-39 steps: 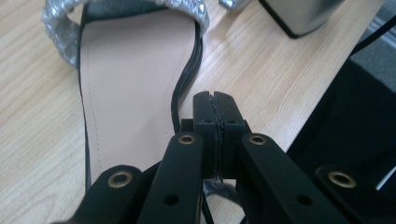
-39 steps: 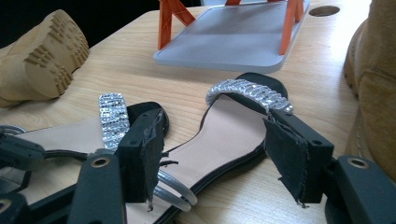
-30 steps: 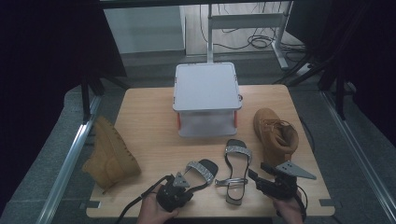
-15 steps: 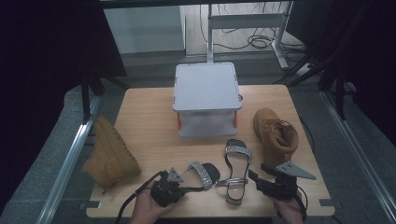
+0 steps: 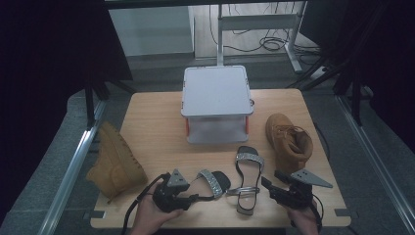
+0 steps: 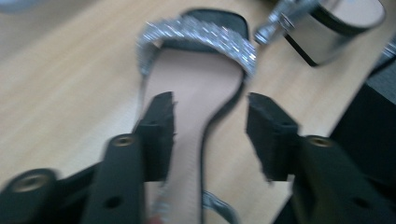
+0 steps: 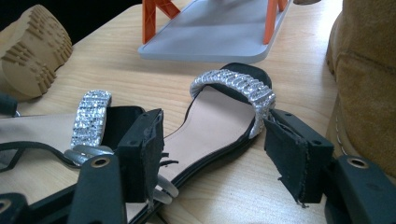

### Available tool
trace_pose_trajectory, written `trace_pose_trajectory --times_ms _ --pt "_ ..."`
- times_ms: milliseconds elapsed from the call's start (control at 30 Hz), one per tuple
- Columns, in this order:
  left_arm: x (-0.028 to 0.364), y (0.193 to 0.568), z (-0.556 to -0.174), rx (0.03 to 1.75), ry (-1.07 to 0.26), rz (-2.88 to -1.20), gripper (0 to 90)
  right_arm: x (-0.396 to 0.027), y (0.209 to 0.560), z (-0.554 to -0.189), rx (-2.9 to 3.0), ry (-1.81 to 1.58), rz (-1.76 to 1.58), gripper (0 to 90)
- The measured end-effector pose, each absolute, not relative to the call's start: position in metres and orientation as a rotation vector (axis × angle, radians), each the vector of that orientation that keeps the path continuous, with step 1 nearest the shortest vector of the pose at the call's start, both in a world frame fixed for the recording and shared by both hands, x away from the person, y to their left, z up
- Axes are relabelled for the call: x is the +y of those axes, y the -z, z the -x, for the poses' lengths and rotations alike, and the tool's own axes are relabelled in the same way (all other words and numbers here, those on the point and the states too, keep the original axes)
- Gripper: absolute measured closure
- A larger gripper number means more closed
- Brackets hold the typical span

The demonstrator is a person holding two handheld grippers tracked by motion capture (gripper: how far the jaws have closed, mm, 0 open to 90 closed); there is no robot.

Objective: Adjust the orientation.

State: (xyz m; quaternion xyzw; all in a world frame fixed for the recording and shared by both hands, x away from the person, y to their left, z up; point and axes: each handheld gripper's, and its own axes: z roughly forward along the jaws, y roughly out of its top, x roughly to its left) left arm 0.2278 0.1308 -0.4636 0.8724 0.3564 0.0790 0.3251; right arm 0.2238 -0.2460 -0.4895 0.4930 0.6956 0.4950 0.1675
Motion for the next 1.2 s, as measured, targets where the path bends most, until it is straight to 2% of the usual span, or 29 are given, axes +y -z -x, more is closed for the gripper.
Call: trace_pose_trajectory --times_ms 100,267,600,900,1200 --pt "0.134 0.463 -0.234 0.932 -0.224 -2.284 38.3 -0.245 0.489 -0.223 1.991 -1.413 -1.378 38.2" --pt "0.138 0.467 -0.237 0.909 -0.255 -2.33 35.3 -0.241 0.486 -0.222 2.0 -1.415 -1.348 38.1" --pt "0.133 0.479 -0.25 0.92 -0.209 -2.429 31.0 -0.242 0.486 -0.218 2.013 -1.413 -1.331 37.9" --pt "0.127 0.49 -0.253 0.916 -0.174 -2.527 23.2 -0.241 0.486 -0.218 2.013 -1.401 -1.337 37.9" --pt "0.118 0.503 -0.256 0.911 -0.139 -2.601 26.2 -0.241 0.486 -0.217 2.014 -1.392 -1.338 37.9"
